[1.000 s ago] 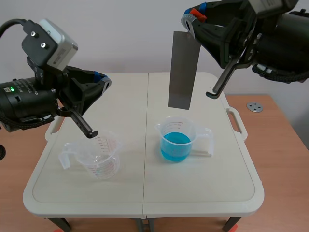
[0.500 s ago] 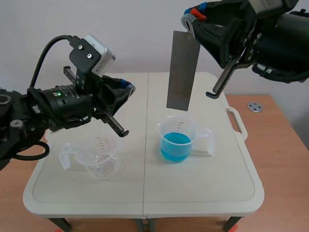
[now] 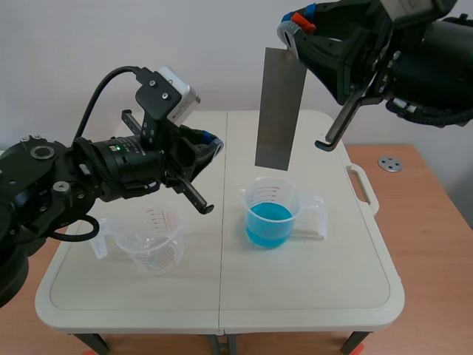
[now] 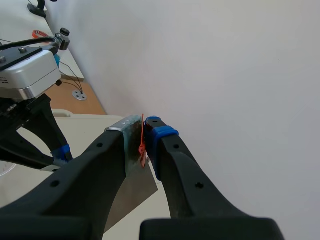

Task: Hold the metal plate by the orange handle, dip it into the blue solution, take it out and point at it, then put the plate back in the beaker on the left.
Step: 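Raise the plate and point at it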

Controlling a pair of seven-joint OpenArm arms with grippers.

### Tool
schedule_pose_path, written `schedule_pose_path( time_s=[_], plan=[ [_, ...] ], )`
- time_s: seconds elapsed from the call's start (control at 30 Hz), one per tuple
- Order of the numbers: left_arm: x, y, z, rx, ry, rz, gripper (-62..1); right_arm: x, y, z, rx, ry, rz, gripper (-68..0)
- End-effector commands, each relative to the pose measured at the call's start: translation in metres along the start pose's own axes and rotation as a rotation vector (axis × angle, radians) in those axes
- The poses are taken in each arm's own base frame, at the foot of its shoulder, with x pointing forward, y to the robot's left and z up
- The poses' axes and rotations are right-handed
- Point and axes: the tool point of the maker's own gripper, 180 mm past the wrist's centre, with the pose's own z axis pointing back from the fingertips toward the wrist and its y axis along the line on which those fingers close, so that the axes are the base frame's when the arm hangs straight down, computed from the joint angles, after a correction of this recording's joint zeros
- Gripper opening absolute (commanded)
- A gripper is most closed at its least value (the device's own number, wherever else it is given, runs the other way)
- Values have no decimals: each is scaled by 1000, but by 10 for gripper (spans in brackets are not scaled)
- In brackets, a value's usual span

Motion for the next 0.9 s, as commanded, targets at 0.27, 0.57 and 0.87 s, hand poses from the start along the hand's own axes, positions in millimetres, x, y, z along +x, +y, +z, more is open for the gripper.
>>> schedule_pose_path(
  time_s=[0.27,0.57,0.87],
  plan=[
    [16,-5,-2,-40,-46,-9,-561,12,-5,0,-4,-36,18,-664],
    [14,-5,-2,-44,-37,-22,-561,12,-5,0,-4,-36,18,-664],
    [13,-5,-2,-43,-34,-28,-561,12,-5,0,-4,-36,18,-664]
  ],
)
